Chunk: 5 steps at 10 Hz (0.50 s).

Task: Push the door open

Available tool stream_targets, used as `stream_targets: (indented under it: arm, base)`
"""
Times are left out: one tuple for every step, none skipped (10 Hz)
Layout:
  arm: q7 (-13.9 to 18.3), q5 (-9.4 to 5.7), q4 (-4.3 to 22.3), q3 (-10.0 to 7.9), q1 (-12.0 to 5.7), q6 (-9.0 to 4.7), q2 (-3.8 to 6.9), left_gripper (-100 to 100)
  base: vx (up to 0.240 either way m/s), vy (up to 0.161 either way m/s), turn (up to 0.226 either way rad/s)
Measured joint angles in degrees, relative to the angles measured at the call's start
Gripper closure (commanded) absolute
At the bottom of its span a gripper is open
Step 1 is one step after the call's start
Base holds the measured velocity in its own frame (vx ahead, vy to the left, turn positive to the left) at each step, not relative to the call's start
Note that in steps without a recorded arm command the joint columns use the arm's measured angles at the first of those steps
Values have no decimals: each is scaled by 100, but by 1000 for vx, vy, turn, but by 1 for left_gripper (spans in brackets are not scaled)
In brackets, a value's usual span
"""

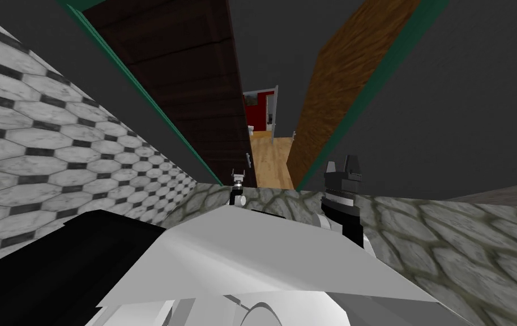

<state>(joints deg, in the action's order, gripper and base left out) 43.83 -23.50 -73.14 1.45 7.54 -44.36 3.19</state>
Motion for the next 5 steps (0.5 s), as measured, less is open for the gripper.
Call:
stream_targets:
  arm:
    - [115, -58, 101, 10, 9, -34, -22, -100]
    - [221, -118, 243, 13, -30, -61, -49, -100]
    - [331, -190, 374, -4, -98, -63, -54, -100]
    - [401, -218, 493, -4, -136, -93, -59, -100]
    - [461, -254, 606, -1, -167, -124, -87, -100]
  base:
    - [47, 120, -188]
    - [47, 109, -165]
    - [28, 58, -66]
    - [23, 42, -125]
    - [29, 69, -187]
